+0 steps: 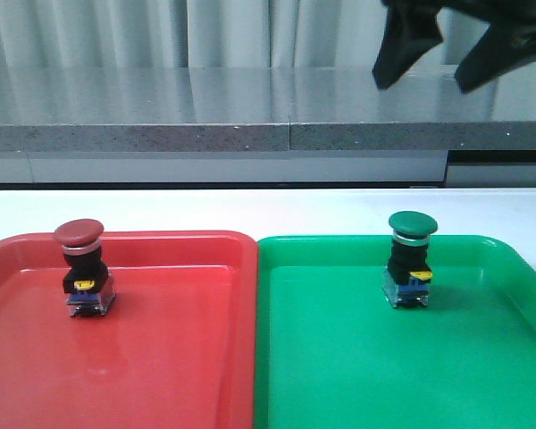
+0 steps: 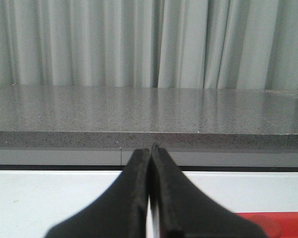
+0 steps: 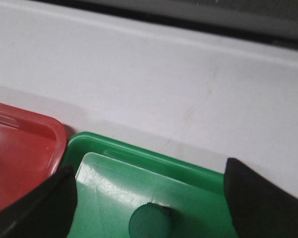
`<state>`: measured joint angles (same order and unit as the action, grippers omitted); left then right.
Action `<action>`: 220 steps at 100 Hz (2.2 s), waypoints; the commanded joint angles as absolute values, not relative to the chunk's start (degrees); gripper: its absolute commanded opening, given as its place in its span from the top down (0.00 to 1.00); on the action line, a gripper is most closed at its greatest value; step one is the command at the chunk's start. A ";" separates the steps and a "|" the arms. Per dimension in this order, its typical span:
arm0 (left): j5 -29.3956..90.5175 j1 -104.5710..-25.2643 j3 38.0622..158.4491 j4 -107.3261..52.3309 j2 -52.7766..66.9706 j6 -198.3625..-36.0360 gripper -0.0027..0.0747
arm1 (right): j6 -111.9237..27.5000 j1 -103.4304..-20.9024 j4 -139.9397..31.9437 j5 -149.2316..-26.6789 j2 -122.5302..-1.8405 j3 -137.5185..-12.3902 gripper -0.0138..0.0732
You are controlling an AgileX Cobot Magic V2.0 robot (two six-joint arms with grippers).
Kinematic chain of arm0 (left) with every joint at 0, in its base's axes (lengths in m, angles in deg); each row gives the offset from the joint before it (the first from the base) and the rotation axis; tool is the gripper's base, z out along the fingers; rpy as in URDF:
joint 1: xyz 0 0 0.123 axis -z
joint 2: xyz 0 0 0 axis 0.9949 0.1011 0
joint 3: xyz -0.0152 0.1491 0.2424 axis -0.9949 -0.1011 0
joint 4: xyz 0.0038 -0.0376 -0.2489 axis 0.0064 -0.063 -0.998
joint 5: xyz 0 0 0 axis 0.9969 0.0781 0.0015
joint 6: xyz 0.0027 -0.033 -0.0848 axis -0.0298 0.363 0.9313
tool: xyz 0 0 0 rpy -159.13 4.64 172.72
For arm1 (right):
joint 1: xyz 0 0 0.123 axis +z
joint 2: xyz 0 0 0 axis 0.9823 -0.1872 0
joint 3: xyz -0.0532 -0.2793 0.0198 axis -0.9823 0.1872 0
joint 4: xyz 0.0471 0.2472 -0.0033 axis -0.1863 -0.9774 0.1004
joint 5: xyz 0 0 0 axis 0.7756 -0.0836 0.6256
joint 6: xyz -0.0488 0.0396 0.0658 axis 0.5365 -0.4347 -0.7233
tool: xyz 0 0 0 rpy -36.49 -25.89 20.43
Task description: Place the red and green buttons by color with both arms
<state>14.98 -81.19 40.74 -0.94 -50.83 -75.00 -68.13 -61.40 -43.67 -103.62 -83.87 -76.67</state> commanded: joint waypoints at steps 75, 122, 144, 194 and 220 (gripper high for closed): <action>10.58 -81.50 38.42 -1.33 -52.61 -74.78 0.99 | -68.03 -70.20 -38.96 -90.99 -37.82 -48.50 0.32; 10.58 -81.50 38.42 -1.33 -52.61 -74.78 0.99 | -68.03 -70.20 -38.96 -95.57 -31.64 -46.31 0.97; 10.58 -81.50 38.42 -1.33 -52.61 -74.78 0.99 | -68.03 -70.20 -38.96 -95.57 -31.64 -46.31 0.97; 10.58 -81.50 38.42 -1.33 -52.61 -74.78 0.99 | -68.03 -70.27 -38.11 -95.15 -28.96 -45.27 0.97; 10.58 -81.50 38.42 -1.33 -52.61 -74.78 0.99 | -68.03 -74.30 -37.83 -90.94 -17.93 -36.36 0.97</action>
<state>14.98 -81.19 40.74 -0.94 -50.83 -75.00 -68.22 -72.62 -38.54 -97.48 -20.81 -37.74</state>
